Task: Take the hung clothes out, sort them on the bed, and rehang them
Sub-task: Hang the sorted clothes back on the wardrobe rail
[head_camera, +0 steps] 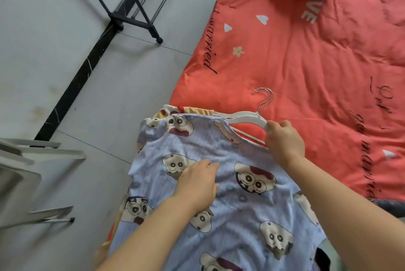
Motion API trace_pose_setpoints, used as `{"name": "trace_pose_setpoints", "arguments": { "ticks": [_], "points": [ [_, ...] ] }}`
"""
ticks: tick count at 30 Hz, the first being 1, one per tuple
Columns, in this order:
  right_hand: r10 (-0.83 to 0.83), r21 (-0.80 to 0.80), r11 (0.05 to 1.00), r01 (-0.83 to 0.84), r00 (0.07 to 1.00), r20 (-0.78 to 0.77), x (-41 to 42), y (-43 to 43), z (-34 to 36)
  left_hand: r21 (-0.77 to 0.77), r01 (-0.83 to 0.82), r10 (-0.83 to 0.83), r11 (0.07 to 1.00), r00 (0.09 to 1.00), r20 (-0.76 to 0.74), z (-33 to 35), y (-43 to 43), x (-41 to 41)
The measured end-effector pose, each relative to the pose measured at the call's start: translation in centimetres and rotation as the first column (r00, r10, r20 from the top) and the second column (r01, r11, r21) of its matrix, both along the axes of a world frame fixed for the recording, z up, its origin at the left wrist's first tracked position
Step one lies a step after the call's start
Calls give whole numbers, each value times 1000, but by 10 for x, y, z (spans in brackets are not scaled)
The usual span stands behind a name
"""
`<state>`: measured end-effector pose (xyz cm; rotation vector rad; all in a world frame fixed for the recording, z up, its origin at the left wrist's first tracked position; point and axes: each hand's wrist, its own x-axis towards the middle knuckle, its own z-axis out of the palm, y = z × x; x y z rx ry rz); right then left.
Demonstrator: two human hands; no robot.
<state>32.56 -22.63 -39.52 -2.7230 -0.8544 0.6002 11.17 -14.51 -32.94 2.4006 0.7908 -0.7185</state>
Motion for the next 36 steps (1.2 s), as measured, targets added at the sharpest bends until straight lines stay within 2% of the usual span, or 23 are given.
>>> {"name": "trace_pose_setpoints", "arguments": {
  "ticks": [5,8,12,18,22,25,28,33,36],
  "points": [
    [26,260,963,-73,983,182,-32,-13,52,91,-68,54,993,987,151,33,3,-10],
    [119,387,895,-224,954,277,-62,-23,89,162,-138,93,977,962,255,64,5,-25],
    [169,516,787,-338,923,346,-108,-29,152,228,-229,137,946,923,360,114,6,-57],
    [327,606,612,-509,860,392,-193,-36,254,302,-405,191,863,815,547,189,-14,-135],
    [441,599,534,-597,801,406,-265,-44,319,298,-516,177,803,684,708,235,-39,-222],
    [560,599,497,-628,759,331,-328,-54,363,388,-602,82,697,606,791,262,-64,-307],
    [676,566,426,-706,664,320,-398,-64,398,416,-681,61,603,559,827,291,-94,-393],
    [814,607,223,-763,488,314,-531,-82,445,410,-833,78,372,468,880,331,-154,-534],
    [848,589,37,-807,337,409,-612,-95,464,416,-889,77,188,436,897,353,-194,-610]
  ]
}}
